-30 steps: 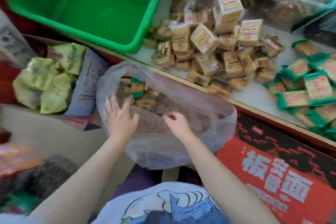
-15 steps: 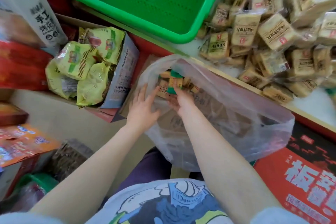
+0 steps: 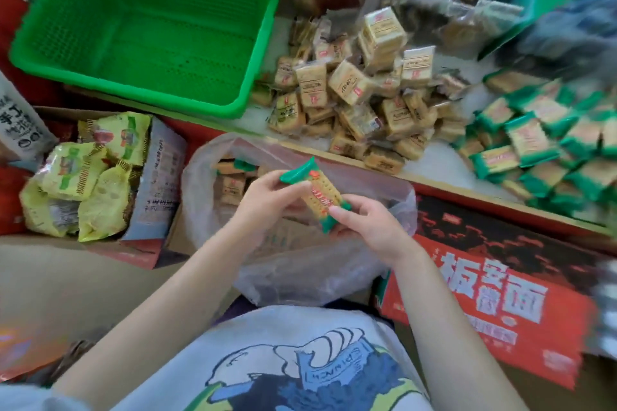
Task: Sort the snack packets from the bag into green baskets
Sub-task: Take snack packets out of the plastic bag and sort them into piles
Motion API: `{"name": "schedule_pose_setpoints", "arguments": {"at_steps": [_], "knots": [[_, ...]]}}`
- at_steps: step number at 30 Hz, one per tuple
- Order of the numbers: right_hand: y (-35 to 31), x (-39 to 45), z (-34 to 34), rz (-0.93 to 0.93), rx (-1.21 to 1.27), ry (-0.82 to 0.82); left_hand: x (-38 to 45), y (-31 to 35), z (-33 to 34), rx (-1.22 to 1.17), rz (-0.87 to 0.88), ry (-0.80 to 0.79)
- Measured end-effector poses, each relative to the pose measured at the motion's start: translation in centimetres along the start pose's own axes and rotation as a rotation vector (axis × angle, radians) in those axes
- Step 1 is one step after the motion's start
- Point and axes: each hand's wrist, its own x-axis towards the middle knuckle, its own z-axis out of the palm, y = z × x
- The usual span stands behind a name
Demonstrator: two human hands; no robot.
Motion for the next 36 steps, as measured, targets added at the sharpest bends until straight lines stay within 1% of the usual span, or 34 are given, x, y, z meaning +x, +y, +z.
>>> {"name": "schedule_pose_setpoints", "arguments": {"at_steps": [2, 4, 6, 7, 9, 10, 12, 14, 15, 17, 20, 22, 24, 27, 30, 32, 34, 36], "knots": [[0.0, -2.1, -3.0, -0.047, 0.083, 0.100, 0.1, 1.7, 3.9, 0.033, 0.009, -0.041], [0.5, -4.3, -6.7, -0.076, 0.127, 0.187, 0.1, 3.0, 8.4, 0.063, 0.029, -0.119], [1.1, -6.6, -11.0, -0.084, 0.118, 0.259, 0.3, 3.9, 13.6, 0.078, 0.031, -0.214], [1.4, -7.7, -13.1, -0.081, 0.100, 0.298, 0.7, 4.0, 16.1, 0.099, 0.024, -0.237], [1.7, -9.7, -18.0, -0.069, 0.066, 0.433, 2.3, 3.8, 21.3, 0.193, 0.043, -0.227], [1.8, -10.5, -20.4, -0.046, 0.054, 0.530, 3.4, 3.4, 23.8, 0.273, 0.078, -0.206], [1.6, -11.6, -25.3, -0.013, 0.066, 0.719, 5.4, 2.4, 28.2, 0.534, 0.172, -0.181], [0.8, -11.7, -29.7, -0.050, 0.127, 0.809, 7.0, 0.8, 31.4, 0.868, 0.248, -0.180], [0.1, -11.3, -31.6, -0.081, 0.151, 0.819, 7.5, -0.1, 32.5, 1.000, 0.259, -0.186], [-1.4, -9.8, -34.6, -0.130, 0.172, 0.803, 8.1, -1.7, 33.8, 1.190, 0.240, -0.193], [-2.8, -6.7, -36.9, -0.133, 0.310, 0.800, 8.4, -3.3, 33.8, 1.324, 0.229, -0.163], [-2.5, -4.9, -37.6, -0.072, 0.459, 0.853, 8.5, -3.6, 33.4, 1.344, 0.237, -0.146], [-2.0, -3.8, -37.8, -0.022, 0.534, 0.894, 8.6, -3.7, 33.1, 1.350, 0.237, -0.149], [-1.4, -3.4, -37.3, 0.000, 0.563, 0.897, 8.6, -3.7, 33.0, 1.353, 0.231, -0.162], [-0.7, -4.2, -35.7, -0.002, 0.535, 0.915, 8.5, -3.9, 33.0, 1.315, 0.237, -0.164], [-0.1, -5.1, -33.3, -0.023, 0.483, 0.867, 8.5, -3.9, 32.8, 1.314, 0.263, -0.184], [0.6, -5.9, -29.8, -0.031, 0.383, 0.740, 8.5, -3.5, 32.0, 1.290, 0.314, -0.224], [1.3, -6.0, -26.0, 0.003, 0.296, 0.621, 8.3, -3.1, 29.5, 1.166, 0.379, -0.184]]}}
